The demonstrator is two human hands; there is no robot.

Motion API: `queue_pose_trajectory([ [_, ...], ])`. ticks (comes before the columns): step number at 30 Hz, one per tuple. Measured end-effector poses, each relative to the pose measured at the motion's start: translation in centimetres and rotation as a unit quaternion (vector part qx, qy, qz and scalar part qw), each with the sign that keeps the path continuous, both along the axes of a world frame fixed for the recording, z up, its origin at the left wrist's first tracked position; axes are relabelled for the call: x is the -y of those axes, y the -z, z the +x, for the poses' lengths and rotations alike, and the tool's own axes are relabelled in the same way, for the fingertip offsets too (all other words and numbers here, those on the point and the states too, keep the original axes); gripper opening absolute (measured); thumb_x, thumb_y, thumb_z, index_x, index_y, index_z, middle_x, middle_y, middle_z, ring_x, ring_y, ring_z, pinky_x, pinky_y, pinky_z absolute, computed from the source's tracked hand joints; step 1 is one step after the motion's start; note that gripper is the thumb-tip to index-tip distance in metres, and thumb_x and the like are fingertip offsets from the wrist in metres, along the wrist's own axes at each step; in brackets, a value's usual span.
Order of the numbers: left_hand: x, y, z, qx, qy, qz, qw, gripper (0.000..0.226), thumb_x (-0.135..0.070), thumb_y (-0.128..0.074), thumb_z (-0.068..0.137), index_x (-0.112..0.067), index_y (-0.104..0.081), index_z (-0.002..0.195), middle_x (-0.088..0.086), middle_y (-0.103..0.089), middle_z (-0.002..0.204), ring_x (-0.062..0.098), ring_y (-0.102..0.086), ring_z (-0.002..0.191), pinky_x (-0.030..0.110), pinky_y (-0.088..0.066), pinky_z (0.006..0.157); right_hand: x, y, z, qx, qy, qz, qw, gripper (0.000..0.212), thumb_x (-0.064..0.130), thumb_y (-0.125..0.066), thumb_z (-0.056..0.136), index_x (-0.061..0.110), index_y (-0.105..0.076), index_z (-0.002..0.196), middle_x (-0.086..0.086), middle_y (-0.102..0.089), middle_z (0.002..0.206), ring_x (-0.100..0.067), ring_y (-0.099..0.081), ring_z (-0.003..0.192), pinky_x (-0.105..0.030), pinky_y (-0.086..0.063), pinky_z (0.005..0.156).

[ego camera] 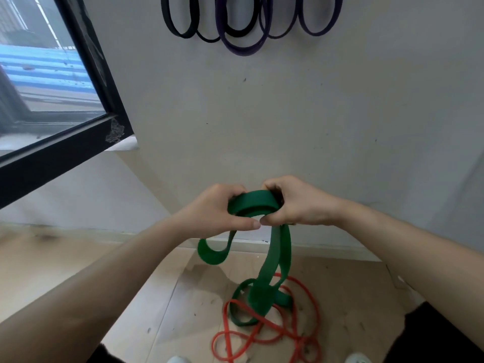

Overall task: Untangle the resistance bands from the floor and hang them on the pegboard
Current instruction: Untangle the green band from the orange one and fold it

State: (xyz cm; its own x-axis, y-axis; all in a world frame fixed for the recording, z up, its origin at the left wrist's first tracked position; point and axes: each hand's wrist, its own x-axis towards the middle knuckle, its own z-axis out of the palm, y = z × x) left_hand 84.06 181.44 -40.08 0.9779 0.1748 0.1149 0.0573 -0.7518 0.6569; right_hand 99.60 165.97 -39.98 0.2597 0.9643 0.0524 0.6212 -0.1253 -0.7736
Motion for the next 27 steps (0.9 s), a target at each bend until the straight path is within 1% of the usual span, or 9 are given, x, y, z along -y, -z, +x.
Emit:
queue_pose_trajectory([
  [3, 0.1, -0.4, 0.1, 0.027, -0.002, -0.022, 0.999, 0.026, -0.037, -0.082, 0.082, -0.015, -0.074, 0.092, 0.011, -0.065, 0.072, 0.025, -0.056, 0.060, 0.035, -0.042, 0.055, 0.0, 0.9, 0.7, -0.049, 0.005, -0.023, 0.999, 0.031, 0.009, -0.081, 0.075, -0.003, -0.058, 0.091, -0.009, -0.055, 0.075, -0.019, -0.056, 0.066, -0.037, -0.046, 0.062],
  [8, 0.3, -0.9, 0.8, 0.061, -0.050, -0.064, 0.995, 0.022, -0.039, -0.082, 0.081, -0.022, -0.077, 0.095, 0.010, -0.074, 0.084, 0.034, -0.068, 0.079, 0.055, -0.054, 0.077, -1.1, 2.5, 1.4, -0.126, 0.021, -0.018, 0.992, 0.031, 0.003, -0.081, 0.077, -0.004, -0.062, 0.100, -0.016, -0.070, 0.091, -0.021, -0.067, 0.084, -0.041, -0.056, 0.083],
  [10, 0.4, -1.6, 1.2, 0.087, -0.079, -0.089, 0.989, 0.019, -0.037, -0.081, 0.083, -0.023, -0.077, 0.095, 0.006, -0.076, 0.085, 0.029, -0.070, 0.082, 0.051, -0.057, 0.081, -1.5, 3.0, 1.8, -0.155, 0.028, -0.010, 0.987, 0.031, -0.001, -0.079, 0.078, -0.007, -0.061, 0.102, -0.011, -0.071, 0.090, -0.018, -0.068, 0.083, -0.035, -0.056, 0.081],
  [12, 0.5, -2.4, 1.7, 0.125, -0.106, -0.118, 0.979, 0.014, -0.030, -0.081, 0.084, -0.024, -0.077, 0.095, -0.001, -0.077, 0.085, 0.015, -0.071, 0.080, 0.034, -0.059, 0.078, -1.8, 3.2, 2.1, -0.167, 0.032, -0.010, 0.985, 0.027, -0.002, -0.079, 0.079, -0.002, -0.061, 0.099, -0.009, -0.070, 0.090, -0.014, -0.068, 0.080, -0.028, -0.052, 0.077],
  [15, 0.5, -3.3, 2.2, 0.173, -0.135, -0.136, 0.966, 0.013, -0.025, -0.081, 0.083, -0.022, -0.077, 0.095, -0.005, -0.077, 0.084, 0.004, -0.069, 0.076, 0.017, -0.053, 0.071, -2.1, 3.0, 2.7, -0.182, 0.049, 0.003, 0.982, 0.028, 0.001, -0.079, 0.080, 0.007, -0.060, 0.099, -0.009, -0.070, 0.093, -0.016, -0.067, 0.086, -0.031, -0.053, 0.082],
  [20, -0.3, -4.0, 2.5, 0.222, -0.183, -0.154, 0.945, 0.024, -0.027, -0.081, 0.082, -0.021, -0.076, 0.105, -0.006, -0.076, 0.090, 0.003, -0.069, 0.079, 0.018, -0.054, 0.076, -1.8, 1.4, 3.9, -0.124, 0.053, -0.004, 0.991, 0.032, 0.005, -0.084, 0.076, 0.013, -0.058, 0.093, -0.018, -0.063, 0.092, -0.023, -0.065, 0.085, -0.043, -0.057, 0.084],
  [23, -0.7, -4.4, 2.6, 0.246, -0.196, -0.172, 0.934, 0.022, -0.029, -0.079, 0.084, -0.024, -0.076, 0.106, -0.008, -0.074, 0.090, 0.003, -0.068, 0.080, 0.022, -0.053, 0.080, -1.3, -0.2, 4.4, -0.108, 0.059, 0.021, 0.992, 0.033, 0.009, -0.086, 0.075, 0.017, -0.055, 0.081, -0.003, -0.053, 0.078, -0.017, -0.055, 0.072, -0.034, -0.050, 0.068],
  [25, -1.2, -4.6, 2.5, 0.244, -0.185, -0.192, 0.932, 0.023, -0.031, -0.077, 0.084, -0.025, -0.076, 0.107, -0.003, -0.075, 0.094, 0.010, -0.070, 0.090, 0.026, -0.053, 0.084, -0.7, -1.4, 4.7, -0.110, 0.069, 0.056, 0.990, 0.031, 0.012, -0.085, 0.076, 0.018, -0.055, 0.079, 0.000, -0.051, 0.074, -0.015, -0.053, 0.069, -0.031, -0.045, 0.067],
  [27, -1.5, -4.6, 2.1, 0.228, -0.162, -0.204, 0.938, 0.029, -0.036, -0.074, 0.080, -0.026, -0.075, 0.107, 0.001, -0.076, 0.098, 0.018, -0.071, 0.097, 0.027, -0.052, 0.084, 0.3, -2.6, 5.1, -0.121, 0.085, 0.093, 0.985, 0.025, 0.010, -0.083, 0.078, 0.012, -0.059, 0.085, -0.004, -0.059, 0.077, -0.018, -0.060, 0.073, -0.037, -0.050, 0.072],
])
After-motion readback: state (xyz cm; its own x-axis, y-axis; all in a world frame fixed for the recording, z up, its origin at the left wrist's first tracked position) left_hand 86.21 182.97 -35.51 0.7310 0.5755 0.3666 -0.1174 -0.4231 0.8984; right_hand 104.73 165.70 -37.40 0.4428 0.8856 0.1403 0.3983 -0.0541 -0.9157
